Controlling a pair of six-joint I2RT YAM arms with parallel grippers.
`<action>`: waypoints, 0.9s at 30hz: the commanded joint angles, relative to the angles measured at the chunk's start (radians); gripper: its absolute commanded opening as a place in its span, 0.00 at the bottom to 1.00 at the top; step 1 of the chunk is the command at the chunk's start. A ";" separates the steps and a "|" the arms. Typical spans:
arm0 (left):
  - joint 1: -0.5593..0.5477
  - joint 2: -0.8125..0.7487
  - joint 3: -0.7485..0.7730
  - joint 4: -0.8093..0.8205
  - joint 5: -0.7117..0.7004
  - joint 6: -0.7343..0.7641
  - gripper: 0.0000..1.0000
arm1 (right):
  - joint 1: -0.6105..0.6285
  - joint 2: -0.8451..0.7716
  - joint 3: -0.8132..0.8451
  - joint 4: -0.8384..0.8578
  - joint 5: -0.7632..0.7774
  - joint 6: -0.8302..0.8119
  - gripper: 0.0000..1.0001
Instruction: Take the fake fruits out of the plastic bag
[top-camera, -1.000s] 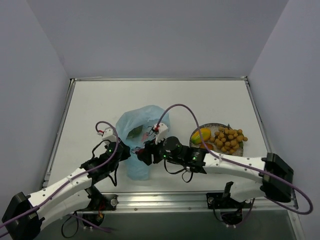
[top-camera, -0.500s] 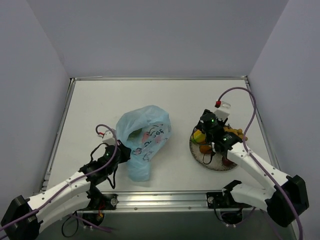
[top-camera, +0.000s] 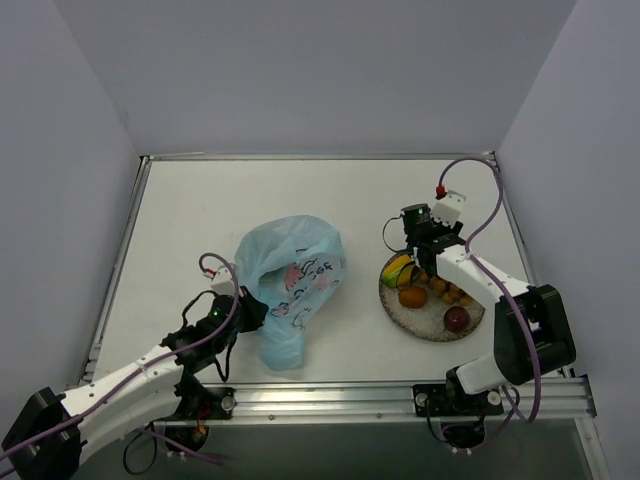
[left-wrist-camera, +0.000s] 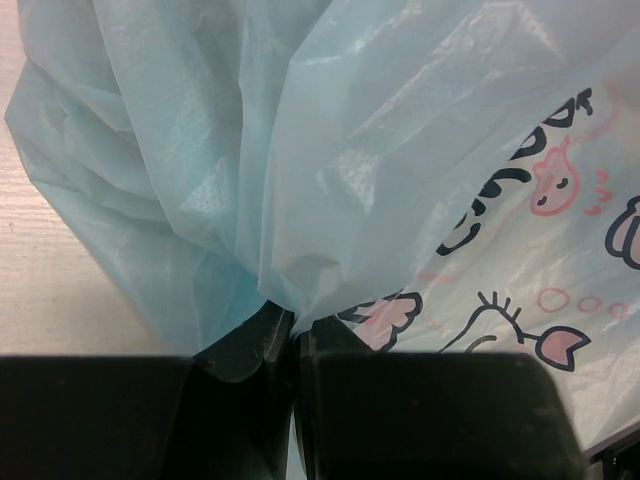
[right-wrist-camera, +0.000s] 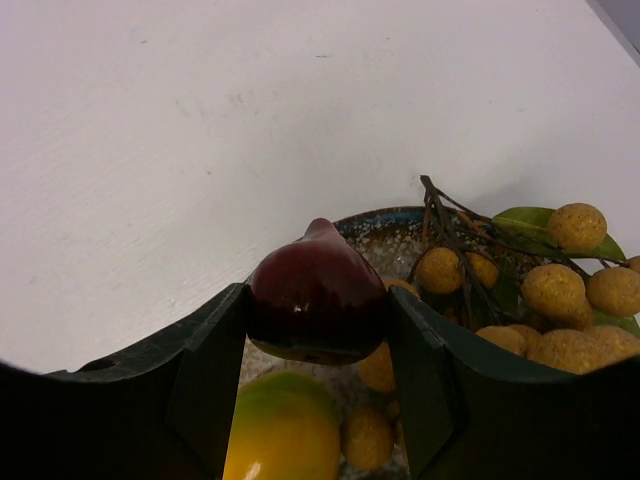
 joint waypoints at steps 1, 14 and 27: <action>-0.001 -0.002 0.025 0.061 0.023 0.007 0.03 | -0.026 0.044 0.038 0.026 0.041 -0.024 0.22; -0.001 0.028 0.052 0.061 0.024 0.015 0.02 | -0.029 0.087 -0.011 0.030 -0.059 0.003 0.32; -0.001 -0.019 0.071 0.004 0.009 0.021 0.02 | -0.030 0.064 -0.047 0.026 -0.085 0.016 0.62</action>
